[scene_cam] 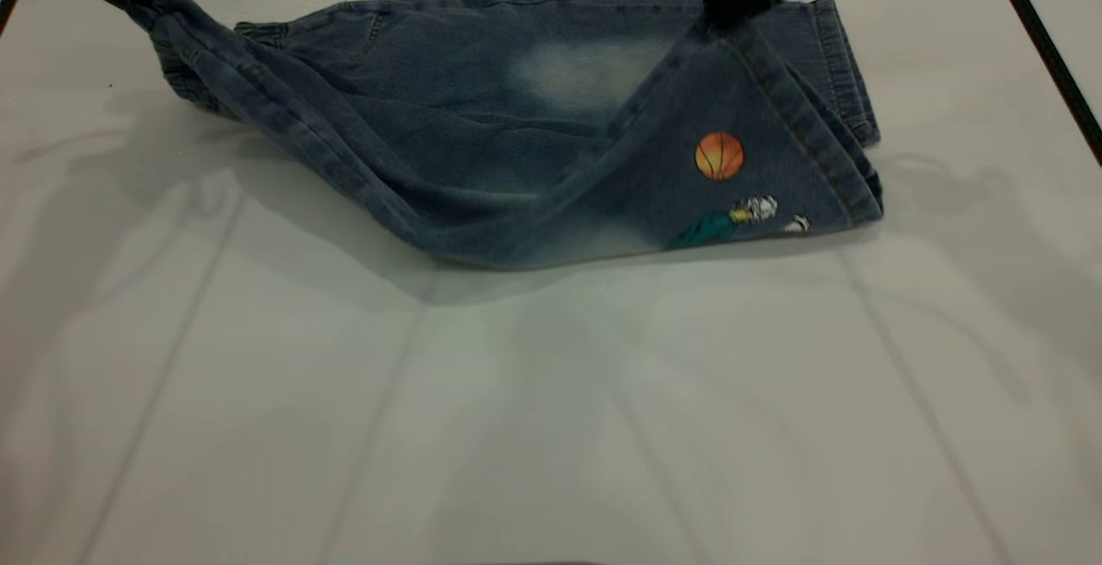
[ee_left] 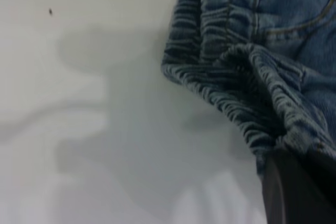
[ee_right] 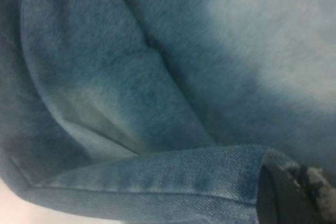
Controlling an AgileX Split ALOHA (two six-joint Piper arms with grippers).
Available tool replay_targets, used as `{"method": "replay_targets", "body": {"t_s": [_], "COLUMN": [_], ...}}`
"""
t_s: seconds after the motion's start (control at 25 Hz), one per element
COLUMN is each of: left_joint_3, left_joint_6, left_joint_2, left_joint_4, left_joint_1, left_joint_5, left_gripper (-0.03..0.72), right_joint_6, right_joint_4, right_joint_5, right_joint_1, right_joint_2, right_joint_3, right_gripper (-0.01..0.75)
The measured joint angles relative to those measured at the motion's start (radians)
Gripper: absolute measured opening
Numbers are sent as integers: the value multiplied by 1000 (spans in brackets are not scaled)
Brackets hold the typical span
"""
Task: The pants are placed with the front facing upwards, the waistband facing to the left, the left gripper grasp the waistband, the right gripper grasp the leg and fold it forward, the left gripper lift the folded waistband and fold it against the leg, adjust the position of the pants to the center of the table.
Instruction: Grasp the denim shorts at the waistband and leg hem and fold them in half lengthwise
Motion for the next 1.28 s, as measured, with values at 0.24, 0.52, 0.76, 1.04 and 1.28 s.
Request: {"method": "replay_targets", "body": {"t_s": [0.24, 0.52, 0.76, 1.04, 1.28], "left_joint_3": [0, 0, 0, 0, 0], "left_joint_6": [0, 0, 0, 0, 0], "left_joint_2": [1, 16, 71, 140, 153], "left_joint_4": [-1, -5, -64, -80, -63], "left_joint_1": [0, -1, -9, -66, -95], "left_joint_5": [-132, -252, -365, -563, -752], "left_gripper": [41, 41, 41, 41, 41], "right_joint_6": [37, 37, 28, -16, -20], "right_joint_4": [-36, -9, 38, 44, 44], "right_joint_5": [-62, -208, -240, -86, -72], "right_joint_1": [-83, -121, -121, -121, -121], "right_joint_2": [0, 0, 0, 71, 119], "right_joint_3": [-40, -75, -86, -91, -91], "right_gripper": [25, 25, 25, 42, 100]}}
